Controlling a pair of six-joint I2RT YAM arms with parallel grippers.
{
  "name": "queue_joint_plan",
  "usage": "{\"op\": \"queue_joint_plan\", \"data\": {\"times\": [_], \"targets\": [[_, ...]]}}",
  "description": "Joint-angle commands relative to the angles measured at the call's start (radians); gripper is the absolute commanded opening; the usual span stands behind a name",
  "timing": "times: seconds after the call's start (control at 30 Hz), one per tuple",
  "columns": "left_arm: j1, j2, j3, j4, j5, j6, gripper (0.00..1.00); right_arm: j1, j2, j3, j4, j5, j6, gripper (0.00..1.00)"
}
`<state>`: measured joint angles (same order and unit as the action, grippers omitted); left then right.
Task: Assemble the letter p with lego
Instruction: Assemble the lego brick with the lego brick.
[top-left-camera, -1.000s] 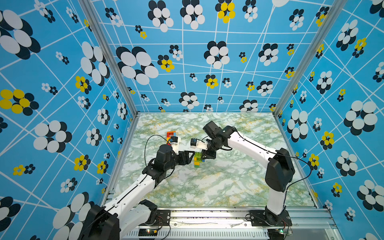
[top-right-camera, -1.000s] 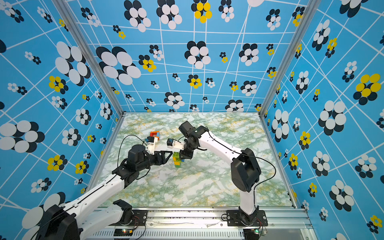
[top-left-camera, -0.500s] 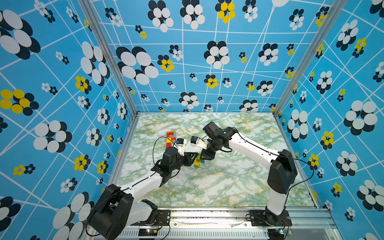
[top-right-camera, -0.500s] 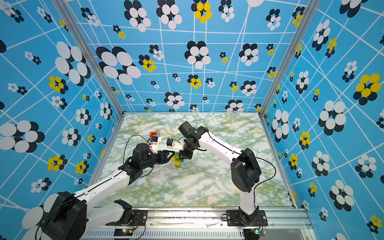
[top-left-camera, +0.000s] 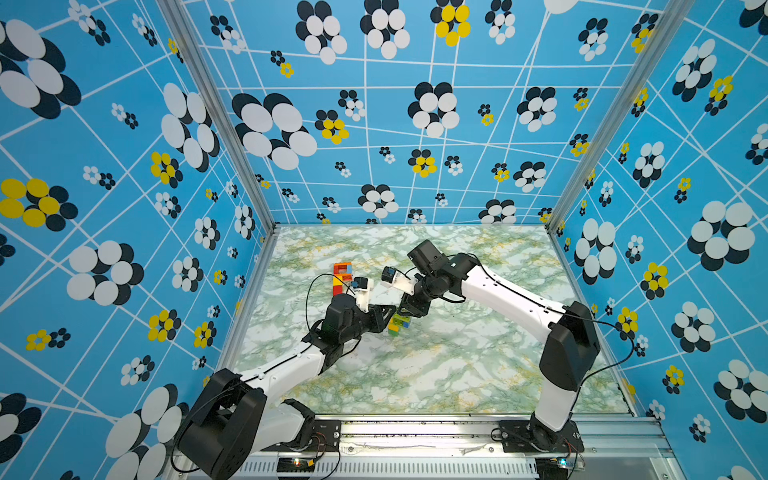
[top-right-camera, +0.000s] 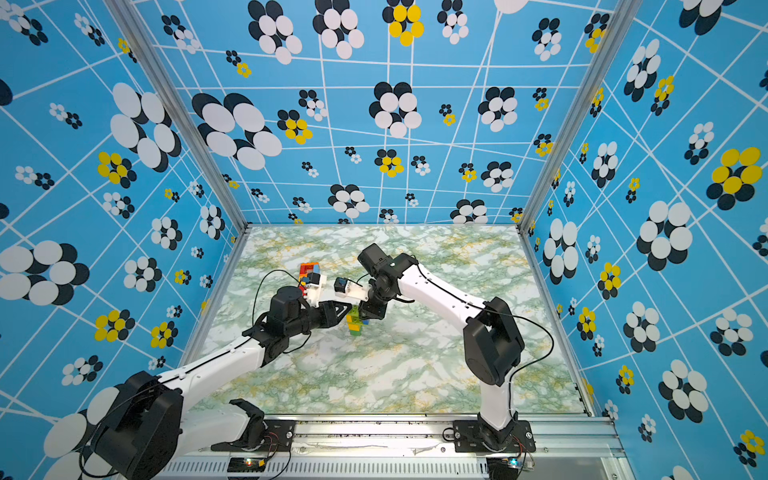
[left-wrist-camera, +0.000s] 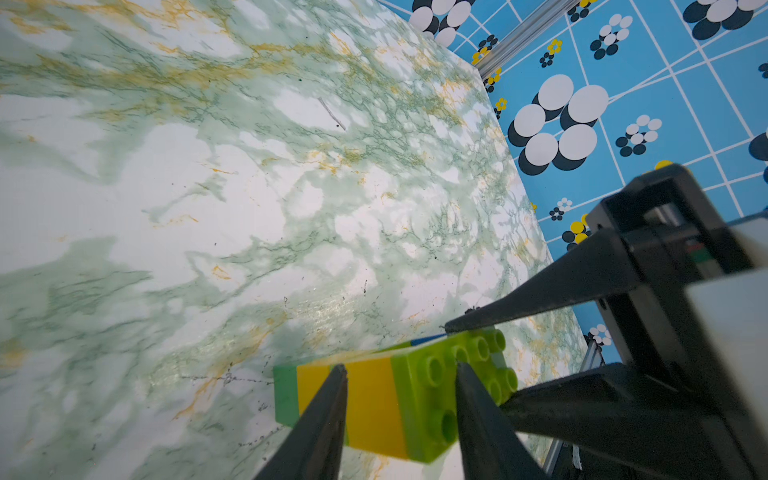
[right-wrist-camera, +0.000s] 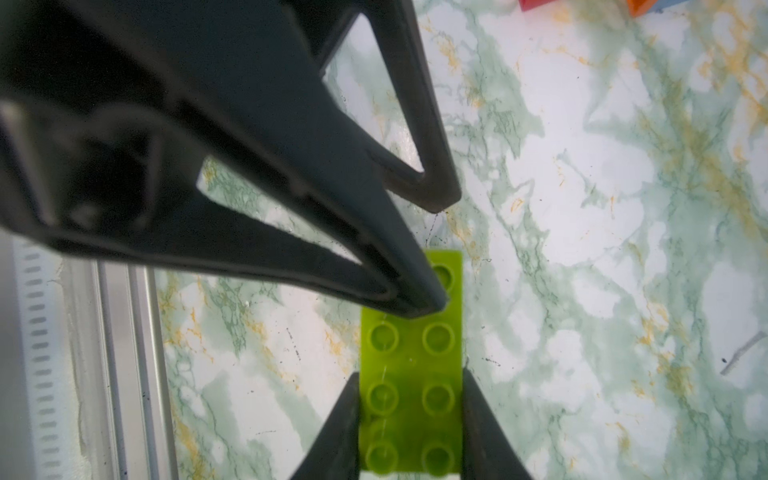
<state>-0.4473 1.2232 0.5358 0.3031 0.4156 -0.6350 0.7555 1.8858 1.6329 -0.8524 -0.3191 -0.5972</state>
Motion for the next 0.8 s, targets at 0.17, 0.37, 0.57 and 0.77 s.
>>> {"op": "queue_joint_plan", "data": {"times": [0.17,0.37,0.57,0.77], "targets": [[-0.011,0.038,-0.033,0.009,-0.003,0.032,0.37,0.007,-0.027,-0.021,0.006,0.013,0.061,0.23],[-0.018,0.058,-0.039,0.019,-0.002,0.032,0.34,0.007,-0.034,-0.023,0.006,0.017,0.072,0.24],[-0.025,0.068,-0.054,0.018,-0.012,0.043,0.33,0.01,-0.025,-0.007,0.009,0.034,0.099,0.26],[-0.036,0.056,-0.083,0.006,-0.029,0.054,0.32,0.011,-0.025,-0.013,0.019,0.052,0.116,0.28]]}}
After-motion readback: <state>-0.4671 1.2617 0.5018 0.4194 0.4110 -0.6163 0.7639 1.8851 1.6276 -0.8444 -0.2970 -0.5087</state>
